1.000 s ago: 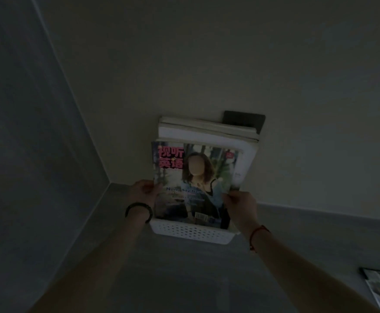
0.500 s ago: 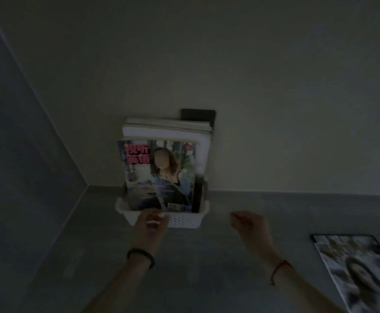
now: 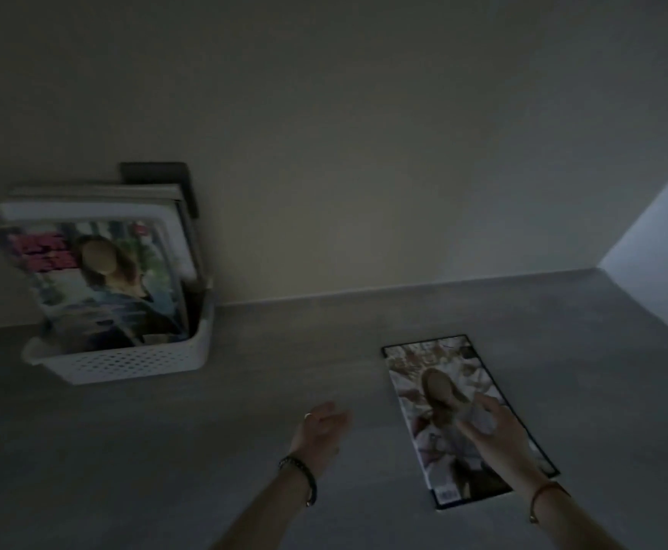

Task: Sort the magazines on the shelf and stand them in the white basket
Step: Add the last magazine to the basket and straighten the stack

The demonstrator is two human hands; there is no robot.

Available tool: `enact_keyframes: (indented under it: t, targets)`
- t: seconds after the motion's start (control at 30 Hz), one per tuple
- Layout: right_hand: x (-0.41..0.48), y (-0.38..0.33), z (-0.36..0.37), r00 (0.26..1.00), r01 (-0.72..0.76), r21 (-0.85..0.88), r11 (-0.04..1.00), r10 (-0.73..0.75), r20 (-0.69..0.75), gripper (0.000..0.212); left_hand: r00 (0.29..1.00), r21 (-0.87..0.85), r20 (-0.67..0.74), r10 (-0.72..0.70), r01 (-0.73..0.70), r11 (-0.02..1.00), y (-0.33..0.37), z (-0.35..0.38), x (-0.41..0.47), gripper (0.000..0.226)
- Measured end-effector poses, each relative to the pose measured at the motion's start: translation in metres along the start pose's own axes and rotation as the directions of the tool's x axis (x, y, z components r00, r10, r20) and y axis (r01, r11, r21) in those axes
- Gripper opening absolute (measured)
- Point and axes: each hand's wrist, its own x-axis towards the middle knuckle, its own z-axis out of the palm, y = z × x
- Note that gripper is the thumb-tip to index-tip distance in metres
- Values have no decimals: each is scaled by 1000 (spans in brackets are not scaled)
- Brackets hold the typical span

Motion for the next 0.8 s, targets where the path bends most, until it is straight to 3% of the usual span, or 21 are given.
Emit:
enact_keyframes:
  t: [0.13,0.2,0.23,0.3,0.43,0.57,0.6,0.7,0.8]
  targets:
    - [7,32,-24,995,4,-19,1000,-2,102,42,991,47,51,-120,118,992,-12,60,7,44]
    - [5,48,-23,989,50,-141,989,-29,147,62,988,-4,28,-153,153,988,-15,86,4,14]
    - [3,55,-20,988,74,-235,969,-39,151,71,988,-66,23,-154,155,986,-15,97,4,12]
    - [-3,60,-15,988,125,-317,940,-88,130,76,984,-182,52,-170,177,967,-12,114,2,31]
    - [-7,60,-17,979,192,-271,943,-164,123,73,987,-261,34,-158,161,952,-8,124,3,27]
    - [-8,65,-18,968,238,-249,939,-208,142,74,976,-271,147,-163,198,942,-10,121,1,22]
    - [-8,67,-17,964,249,-247,936,-215,159,75,979,-206,136,-152,178,962,-12,123,1,19]
    - [-14,69,-13,959,251,-212,945,-211,191,75,999,-49,39,-18,20,999,-22,124,3,46]
    - [-18,65,-10,963,219,-13,976,-213,165,63,993,22,33,111,-112,993,-19,114,-5,48]
